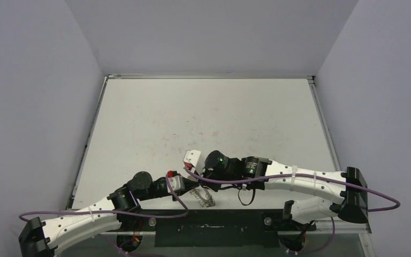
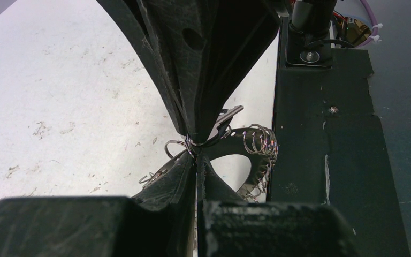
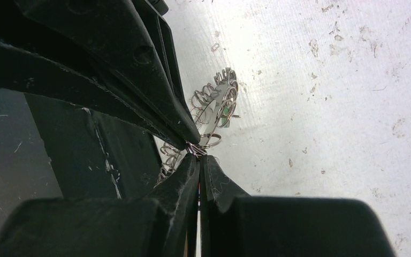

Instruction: Put the keys on the keyring

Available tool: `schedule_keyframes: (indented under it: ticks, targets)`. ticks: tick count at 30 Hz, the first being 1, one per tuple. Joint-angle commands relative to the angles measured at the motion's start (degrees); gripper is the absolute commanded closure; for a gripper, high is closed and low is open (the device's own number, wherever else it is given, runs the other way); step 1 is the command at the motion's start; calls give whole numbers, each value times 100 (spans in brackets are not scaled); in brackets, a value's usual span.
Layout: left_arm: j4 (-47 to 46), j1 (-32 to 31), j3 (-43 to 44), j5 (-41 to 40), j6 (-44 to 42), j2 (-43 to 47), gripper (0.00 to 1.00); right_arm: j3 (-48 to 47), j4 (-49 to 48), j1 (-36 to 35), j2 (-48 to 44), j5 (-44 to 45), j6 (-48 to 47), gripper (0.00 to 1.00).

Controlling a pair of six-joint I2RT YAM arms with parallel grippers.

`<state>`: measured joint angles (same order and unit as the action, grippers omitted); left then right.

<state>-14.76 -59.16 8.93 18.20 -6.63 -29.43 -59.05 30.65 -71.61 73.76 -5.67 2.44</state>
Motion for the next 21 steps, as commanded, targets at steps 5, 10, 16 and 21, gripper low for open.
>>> schedule_keyframes:
  ticks: [5,10,16,21]
  targets:
    - [-199,-43,144,238,92,64,100,109,-159,277,-160,256,186,100]
    - [-156,-43,136,217,92,131,100,180,-174,376,-276,230,223,100]
    - [-140,-50,140,185,93,165,100,196,-104,381,-218,306,161,100]
    - [-139,-52,111,154,106,220,100,201,-72,385,-160,347,131,100]
